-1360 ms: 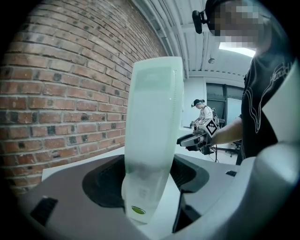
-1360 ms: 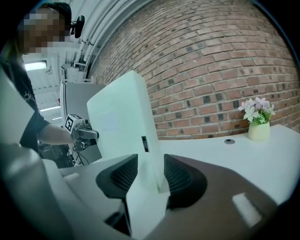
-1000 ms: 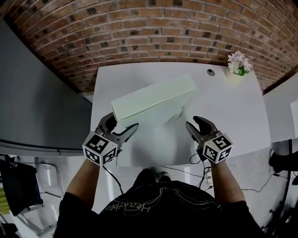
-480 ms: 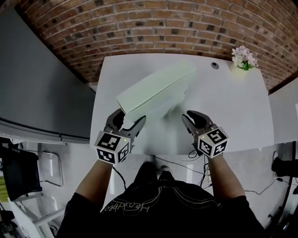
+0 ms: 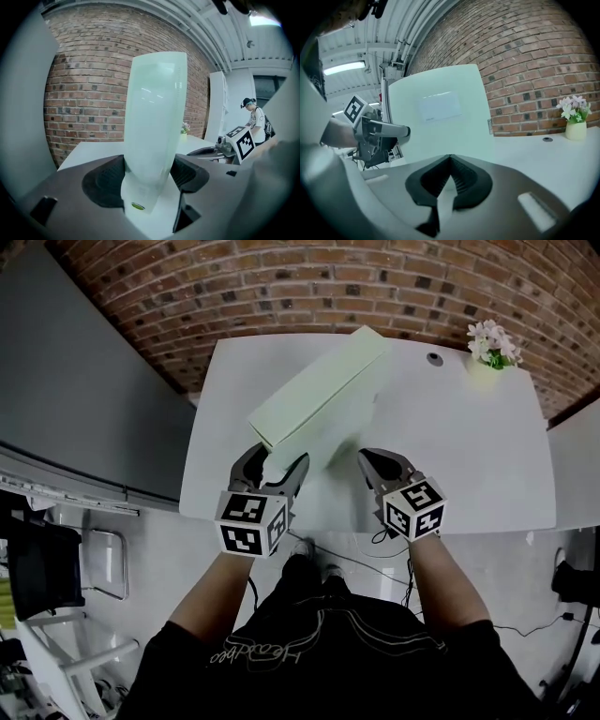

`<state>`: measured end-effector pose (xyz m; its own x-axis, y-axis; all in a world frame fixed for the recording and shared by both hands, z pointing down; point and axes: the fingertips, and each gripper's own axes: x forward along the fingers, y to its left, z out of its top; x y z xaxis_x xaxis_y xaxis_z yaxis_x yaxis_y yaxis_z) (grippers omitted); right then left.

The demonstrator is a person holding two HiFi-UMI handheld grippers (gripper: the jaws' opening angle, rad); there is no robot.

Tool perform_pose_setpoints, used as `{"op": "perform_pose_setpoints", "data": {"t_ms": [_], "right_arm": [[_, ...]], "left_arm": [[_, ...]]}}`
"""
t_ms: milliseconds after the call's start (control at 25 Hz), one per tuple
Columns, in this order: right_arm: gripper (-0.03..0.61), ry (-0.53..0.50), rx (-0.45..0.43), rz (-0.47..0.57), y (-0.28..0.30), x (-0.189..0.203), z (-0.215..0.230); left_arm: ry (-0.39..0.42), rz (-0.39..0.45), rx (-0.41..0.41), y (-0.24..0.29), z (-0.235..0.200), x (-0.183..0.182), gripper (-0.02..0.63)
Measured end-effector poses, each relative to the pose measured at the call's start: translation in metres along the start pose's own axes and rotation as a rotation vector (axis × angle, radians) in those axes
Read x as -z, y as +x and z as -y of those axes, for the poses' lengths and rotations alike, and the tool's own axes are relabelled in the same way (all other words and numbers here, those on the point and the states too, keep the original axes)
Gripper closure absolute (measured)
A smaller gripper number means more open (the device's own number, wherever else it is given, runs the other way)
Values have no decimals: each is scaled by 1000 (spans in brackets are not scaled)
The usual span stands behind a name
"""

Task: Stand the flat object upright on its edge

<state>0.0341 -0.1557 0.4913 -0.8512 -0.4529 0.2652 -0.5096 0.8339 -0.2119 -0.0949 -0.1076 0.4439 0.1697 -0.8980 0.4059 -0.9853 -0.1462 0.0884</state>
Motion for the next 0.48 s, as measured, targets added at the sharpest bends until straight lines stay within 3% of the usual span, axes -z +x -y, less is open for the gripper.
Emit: {"op": "perform_pose_setpoints", "data": {"t_ms": [480], "right_arm": [[574,-9,-25,7,-4,-7,-19]], "left_arm": [[-25,-34,-55,-3,35,8,313]]}}
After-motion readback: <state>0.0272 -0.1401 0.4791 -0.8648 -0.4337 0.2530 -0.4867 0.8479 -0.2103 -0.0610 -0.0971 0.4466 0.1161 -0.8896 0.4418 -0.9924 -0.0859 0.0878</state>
